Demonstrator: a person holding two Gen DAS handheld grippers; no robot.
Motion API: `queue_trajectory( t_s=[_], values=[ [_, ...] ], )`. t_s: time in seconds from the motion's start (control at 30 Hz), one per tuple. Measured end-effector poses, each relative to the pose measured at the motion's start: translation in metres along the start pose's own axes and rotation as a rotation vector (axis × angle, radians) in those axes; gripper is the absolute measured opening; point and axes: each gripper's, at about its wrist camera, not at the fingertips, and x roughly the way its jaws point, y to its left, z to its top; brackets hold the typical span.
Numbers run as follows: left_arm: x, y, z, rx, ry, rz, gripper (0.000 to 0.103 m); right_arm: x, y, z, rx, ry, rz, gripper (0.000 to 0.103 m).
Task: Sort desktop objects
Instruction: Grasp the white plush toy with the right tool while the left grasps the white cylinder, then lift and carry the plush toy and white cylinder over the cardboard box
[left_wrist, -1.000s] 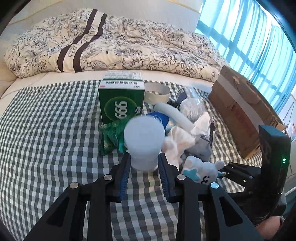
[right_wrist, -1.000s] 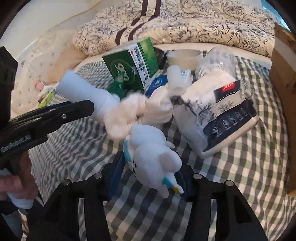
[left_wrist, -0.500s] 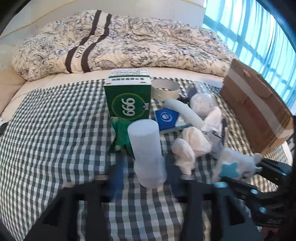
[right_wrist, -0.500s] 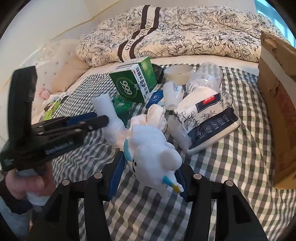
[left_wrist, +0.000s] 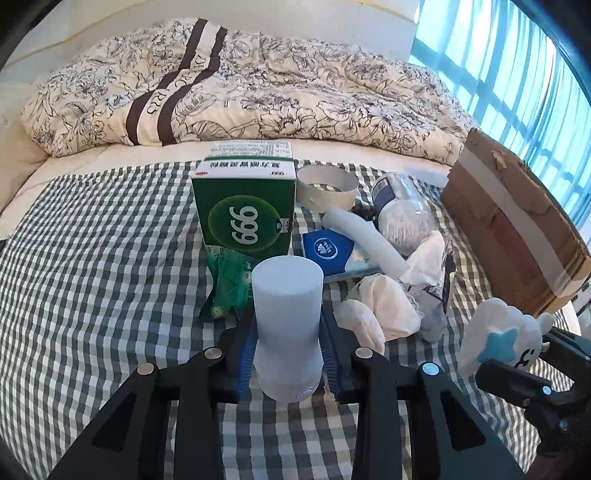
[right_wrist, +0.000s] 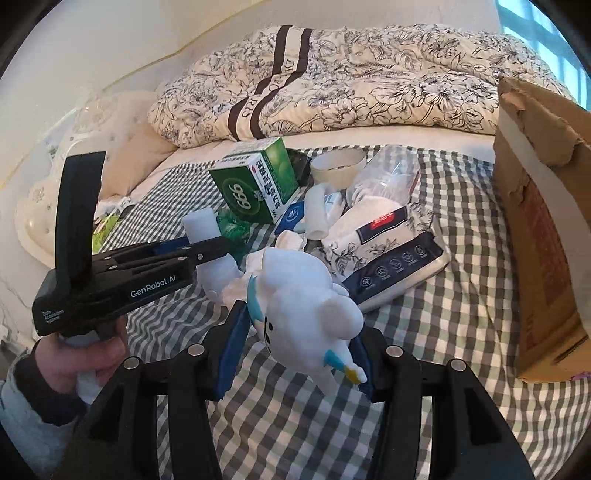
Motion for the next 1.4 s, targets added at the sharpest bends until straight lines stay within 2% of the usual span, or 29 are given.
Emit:
queue_trajectory(
  t_s=[0.27, 0.77, 1.17, 1.4],
  values=[
    [-0.038, -0.017, 0.01, 0.033, -0.062, -0.007, 0.033, -0.032, -0.001, 0.002, 0.004, -0.058, -0.005, 0.051],
    [-0.138, -0.068, 0.041, 0.064, -0.246, -0.045, 0.033, -0.122, 0.001, 0.025, -0.018, -0.21, -0.071, 0.051],
    [-0.191, -0.114, 0.056, 0.101, -0.358, -0.09, 0.033, -0.204, -0.004, 0.042, -0.038, -0.409, -0.193, 0.051],
    [-0.205, -0.152, 0.062, 0.136, -0.386, -0.149, 0.033, -0.249, -0.022, 0.043, -0.025, -0.478, -0.281, 0.051]
  ],
)
